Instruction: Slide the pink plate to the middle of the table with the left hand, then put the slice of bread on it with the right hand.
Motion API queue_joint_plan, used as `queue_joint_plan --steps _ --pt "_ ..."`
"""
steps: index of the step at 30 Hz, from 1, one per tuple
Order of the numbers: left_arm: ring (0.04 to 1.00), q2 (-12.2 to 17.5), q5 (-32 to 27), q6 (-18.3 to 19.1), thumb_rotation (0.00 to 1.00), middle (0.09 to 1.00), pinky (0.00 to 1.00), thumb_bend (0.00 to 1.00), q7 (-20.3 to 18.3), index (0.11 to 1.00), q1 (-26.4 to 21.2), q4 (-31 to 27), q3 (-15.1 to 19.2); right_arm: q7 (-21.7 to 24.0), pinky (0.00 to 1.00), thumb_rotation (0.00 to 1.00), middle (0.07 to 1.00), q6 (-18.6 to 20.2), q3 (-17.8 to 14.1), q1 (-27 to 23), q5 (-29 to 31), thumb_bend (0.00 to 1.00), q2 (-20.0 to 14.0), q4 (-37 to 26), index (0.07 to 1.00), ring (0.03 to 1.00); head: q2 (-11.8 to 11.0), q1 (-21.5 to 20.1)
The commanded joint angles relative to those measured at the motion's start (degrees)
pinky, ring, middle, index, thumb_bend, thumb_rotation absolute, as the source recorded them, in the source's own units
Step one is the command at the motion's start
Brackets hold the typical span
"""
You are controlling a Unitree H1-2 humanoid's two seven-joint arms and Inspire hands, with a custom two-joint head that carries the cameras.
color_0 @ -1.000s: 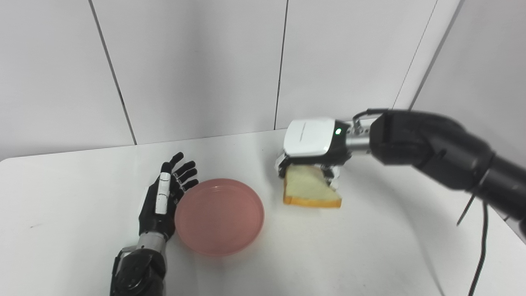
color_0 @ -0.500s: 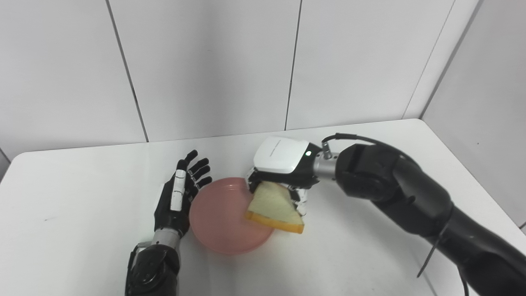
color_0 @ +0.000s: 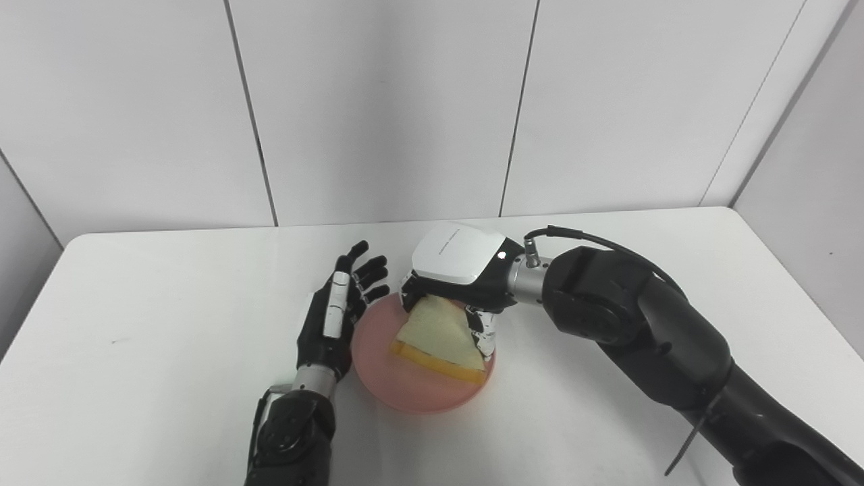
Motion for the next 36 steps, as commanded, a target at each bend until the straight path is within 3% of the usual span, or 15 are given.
queue_joint_plan --steps 1,13,25,32,36 --pt "0.809 -0.92 0.63 3.89 0.89 0.77 0.77 0.77 1.83 0.846 3.36 3.83 -0.15 -1.29 0.36 0.0 0.479 -2.78 0.16 -3.56 -0.31 0.53 0.82 0.36 0.49 0.439 0.03 0.82" --pt "0.792 -1.08 0.84 4.63 0.9 0.768 0.77 0.75 2.8 0.846 3.95 2.13 -0.12 -6.71 0.33 0.0 0.509 -10.5 4.6 -5.44 -8.24 0.52 4.0 8.26 0.516 0.396 0.34 1.36" --pt "0.784 -0.83 0.55 5.27 0.91 0.75 0.78 0.75 2.73 0.852 4.08 1.59 0.04 -10.38 0.48 0.0 0.553 -13.98 6.08 -4.85 -12.87 0.51 4.37 11.02 0.459 0.451 0.43 0.61" --pt "0.792 -0.64 -0.03 6.05 0.91 0.753 0.79 0.76 1.96 0.851 4.24 1.16 0.07 -11.27 0.51 0.0 0.541 -15.14 6.56 -5.35 -13.76 0.52 3.95 12.23 0.465 0.454 0.53 -0.31" --pt "0.789 -0.62 0.31 6.11 0.91 0.75 0.78 0.75 2.23 0.843 4.66 0.59 -0.12 -15.81 0.5 0.0 0.552 -17.69 6.87 -4.98 -16.48 0.52 3.1 12.88 0.478 0.442 0.78 -0.35"
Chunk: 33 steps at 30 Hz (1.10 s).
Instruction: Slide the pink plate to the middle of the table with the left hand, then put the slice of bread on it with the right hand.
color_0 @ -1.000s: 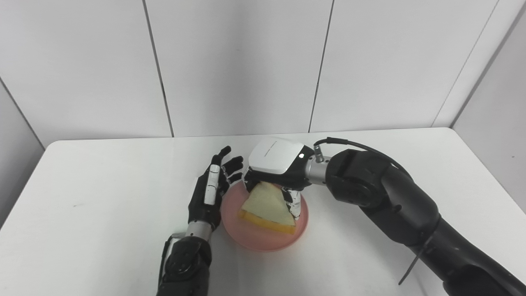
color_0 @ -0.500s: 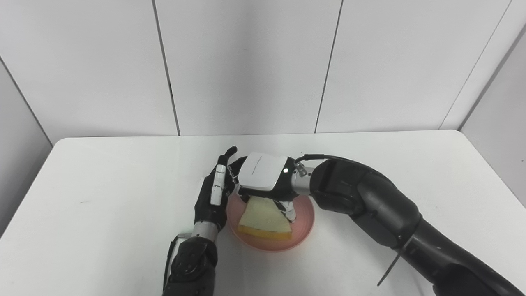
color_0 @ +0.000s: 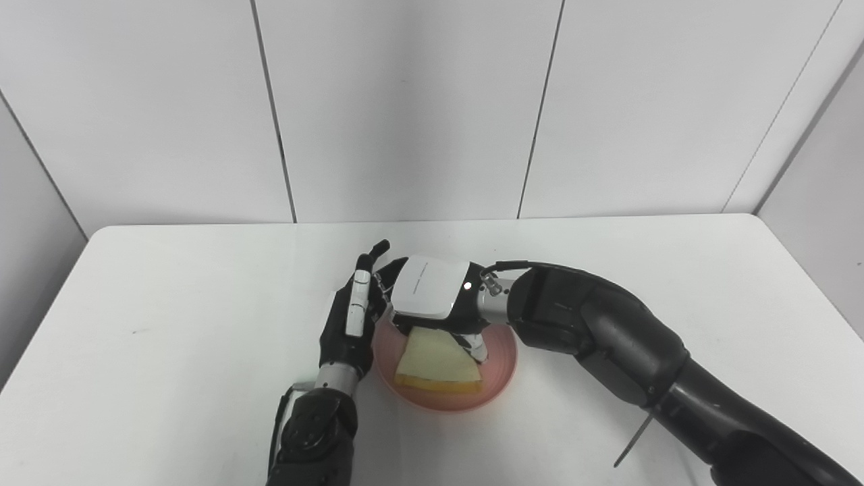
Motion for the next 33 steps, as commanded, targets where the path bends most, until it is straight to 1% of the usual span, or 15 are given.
queue_joint_plan --steps 1,4,5,7,8,9,11,12,13,14,18,23,27,31,33 --pt "0.789 0.36 0.32 5.78 0.91 0.748 0.77 0.75 0.84 0.842 3.56 2.41 -0.01 -3.68 0.51 0.0 0.557 -1.76 -0.75 -2.36 -0.95 0.51 -0.97 -0.76 0.479 0.442 0.03 -0.03" --pt "0.789 0.39 0.13 5.92 0.91 0.745 0.77 0.75 0.65 0.841 3.59 2.46 0.0 -4.75 0.51 0.0 0.555 -2.47 -0.44 -2.37 -2.06 0.51 -1.4 -0.63 0.48 0.44 0.11 -0.03" --pt "0.795 0.41 0.04 6.0 0.91 0.757 0.77 0.76 0.56 0.844 3.58 2.5 0.01 -5.16 0.53 0.0 0.622 -2.74 -0.19 -2.43 -2.59 0.51 -1.59 -0.6 0.487 0.457 0.11 -0.03" --pt "0.798 0.45 -0.08 6.3 0.9 0.764 0.77 0.77 0.4 0.845 3.62 2.28 0.02 -6.03 0.55 0.0 0.658 -3.31 0.73 -2.69 -4.27 0.51 -2.13 -0.57 0.49 0.466 0.17 -0.22" --pt "0.804 0.49 -0.06 6.5 0.91 0.771 0.78 0.77 0.34 0.855 3.65 2.09 -0.02 -6.78 0.62 0.09 0.685 -3.51 1.31 -2.72 -5.68 0.52 -2.49 -0.63 0.493 0.614 0.2 -0.36" --pt "0.808 0.52 -0.12 6.7 0.91 0.774 0.78 0.77 0.23 0.859 3.67 1.95 -0.03 -7.69 0.69 0.12 0.717 -3.58 1.79 -2.57 -7.1 0.52 -2.88 -0.75 0.493 0.717 0.2 -0.36" --pt "0.81 0.53 -0.25 6.99 0.91 0.775 0.78 0.77 0.04 0.861 3.78 1.61 -0.01 -9.1 0.75 0.13 0.738 -3.56 2.7 -2.14 -9.76 0.52 -3.61 -1.15 0.494 0.771 0.33 -0.41" --pt "0.81 0.52 -0.28 7.08 0.91 0.774 0.78 0.76 -0.01 0.857 3.83 1.47 0.0 -9.49 0.84 0.09 0.796 -3.54 3.09 -1.99 -10.75 0.75 -3.9 -1.32 0.587 0.851 0.33 -0.41" --pt "0.812 0.57 -0.21 7.13 0.91 0.775 0.78 0.77 -0.12 0.857 3.88 1.37 -0.07 -10.23 0.9 0.08 0.83 -3.59 3.56 -1.86 -11.64 0.85 -4.25 -1.4 0.636 0.892 0.42 -0.44" --pt "0.816 0.6 -0.14 7.2 0.92 0.778 0.78 0.77 -0.21 0.86 3.92 1.29 -0.11 -10.77 0.96 0.08 0.868 -3.62 3.86 -1.78 -12.19 0.92 -4.48 -1.43 0.682 0.928 0.42 -0.44" --pt "0.831 0.61 -0.09 7.8 0.92 0.784 0.79 0.77 -0.25 0.872 4.16 0.81 -0.12 -11.41 1.0 0.1 0.923 -3.61 4.62 -1.74 -13.32 0.98 -4.88 -1.42 0.756 0.968 0.54 -0.63" --pt "0.832 0.55 -0.44 8.05 0.92 0.787 0.78 0.77 -0.29 0.864 4.13 0.93 0.12 -9.98 1.0 0.12 0.967 -3.64 5.07 -1.67 -13.21 0.99 -5.27 -1.88 0.82 0.998 0.5 -0.58" --pt "0.832 0.54 -0.24 7.81 0.92 0.781 0.78 0.77 -0.1 0.866 4.04 1.22 0.11 -9.06 1.0 0.13 0.973 -3.67 5.0 -1.5 -12.52 1.0 -5.95 -3.0 0.836 1.0 0.5 -0.58" --pt "0.828 0.54 0.06 8.15 0.92 0.787 0.78 0.77 0.12 0.862 4.13 0.93 -0.02 -7.25 1.0 0.11 0.944 -3.61 2.72 -0.92 -8.0 1.0 -7.01 -6.07 0.823 0.985 0.6 -0.47" --pt "0.832 0.71 0.15 7.89 0.93 0.797 0.79 0.77 -0.16 0.854 4.2 0.85 -0.16 -2.78 1.0 0.1 0.937 -2.91 0.81 -1.01 -4.26 0.97 -7.47 -9.45 0.833 0.984 0.64 -0.37"
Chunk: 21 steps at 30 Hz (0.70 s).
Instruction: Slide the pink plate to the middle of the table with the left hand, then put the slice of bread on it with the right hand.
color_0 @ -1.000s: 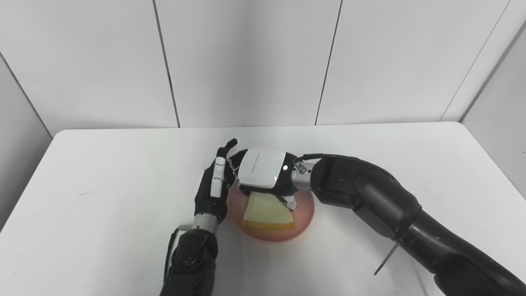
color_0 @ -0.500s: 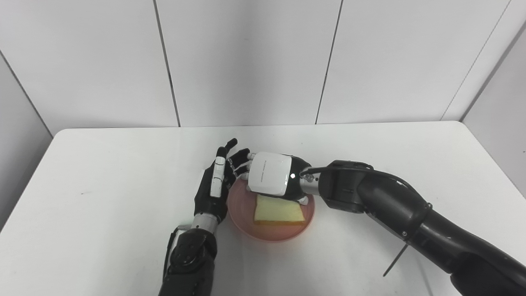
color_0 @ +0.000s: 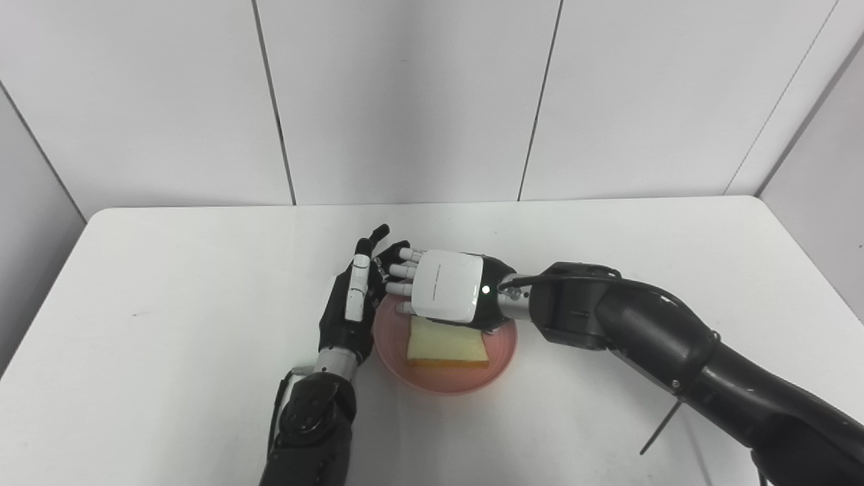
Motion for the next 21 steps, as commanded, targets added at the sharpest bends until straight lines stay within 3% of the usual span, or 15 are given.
queue_joint_plan --steps 1,6,11,14,17,21 --pt "0.834 0.55 0.02 5.68 0.92 0.797 0.8 0.76 0.5 0.845 3.55 2.59 0.04 5.15 1.0 0.11 0.936 0.57 -3.41 -2.05 5.38 0.99 -1.41 -5.29 0.837 0.986 -0.09 -0.09" --pt "0.819 0.37 -0.51 6.14 0.91 0.782 0.8 0.79 1.09 0.854 3.33 2.51 0.71 14.27 1.0 0.16 0.93 3.08 -8.9 -2.32 13.07 1.0 -1.82 -11.71 0.816 0.974 -0.26 -0.36" --pt "0.854 0.0 0.31 5.44 0.93 0.808 0.84 0.84 2.47 0.842 3.14 2.4 1.03 18.25 0.89 0.13 0.888 6.25 -13.82 -0.84 18.04 1.0 -1.22 -13.45 0.755 0.923 -0.38 -0.26" --pt "0.878 -0.04 2.3 5.82 0.94 0.843 0.85 0.85 4.64 0.836 3.26 0.87 0.64 20.72 0.81 0.11 0.873 11.28 -17.17 0.78 21.34 1.0 -0.65 -13.95 0.756 0.898 -0.37 -0.44" --pt "0.894 0.37 5.24 5.76 0.99 0.888 0.82 0.84 6.65 0.844 3.53 -0.58 -0.27 21.27 0.76 0.08 0.845 17.74 -21.26 3.06 26.58 0.99 0.9 -13.13 0.742 0.876 -0.35 -0.35" --pt "0.908 0.55 8.5 3.09 1.0 0.904 0.82 0.83 9.06 0.846 4.13 -1.43 -0.8 13.09 0.71 0.18 0.778 21.2 -28.02 7.54 32.92 0.9 4.41 -7.04 0.713 0.806 -0.4 -0.71"
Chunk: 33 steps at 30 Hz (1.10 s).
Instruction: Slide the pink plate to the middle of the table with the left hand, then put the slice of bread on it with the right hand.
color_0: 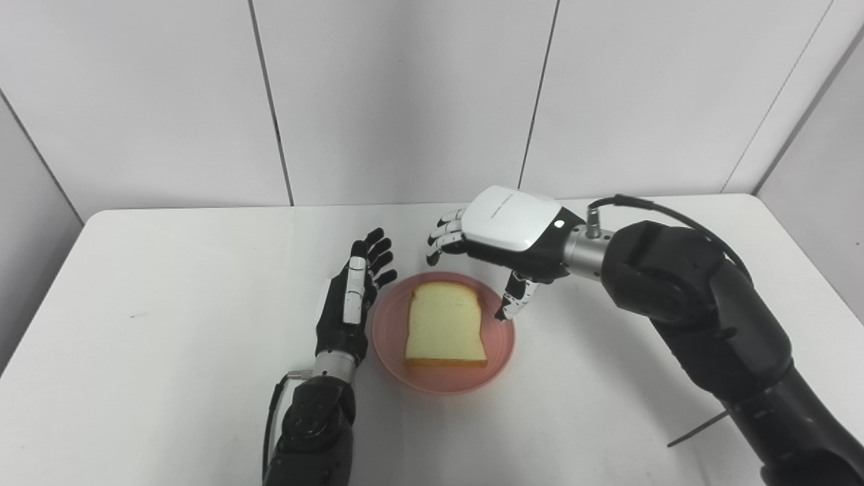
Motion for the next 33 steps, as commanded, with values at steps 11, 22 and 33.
queue_joint_plan --steps 11,22,33 --pt "0.917 1.12 14.18 -9.03 0.98 0.927 0.89 0.79 14.26 0.887 3.93 -1.13 -2.56 -38.18 0.72 0.67 0.788 13.99 -25.61 11.49 23.3 0.67 29.54 12.0 0.84 0.779 -0.17 0.0" --pt "0.907 4.45 11.76 -3.32 0.97 0.921 0.87 0.94 7.88 0.918 2.43 -3.75 -4.67 -46.7 0.82 0.87 0.855 11.21 -26.12 13.53 33.18 0.58 31.51 15.35 0.899 0.846 -0.13 0.09" --pt "0.967 4.23 7.83 0.36 0.97 0.975 0.93 0.99 5.88 0.934 1.17 -6.71 -3.27 -50.17 0.84 0.98 0.84 7.82 -21.22 16.33 31.47 0.6 28.07 17.42 0.87 0.843 0.2 0.82"
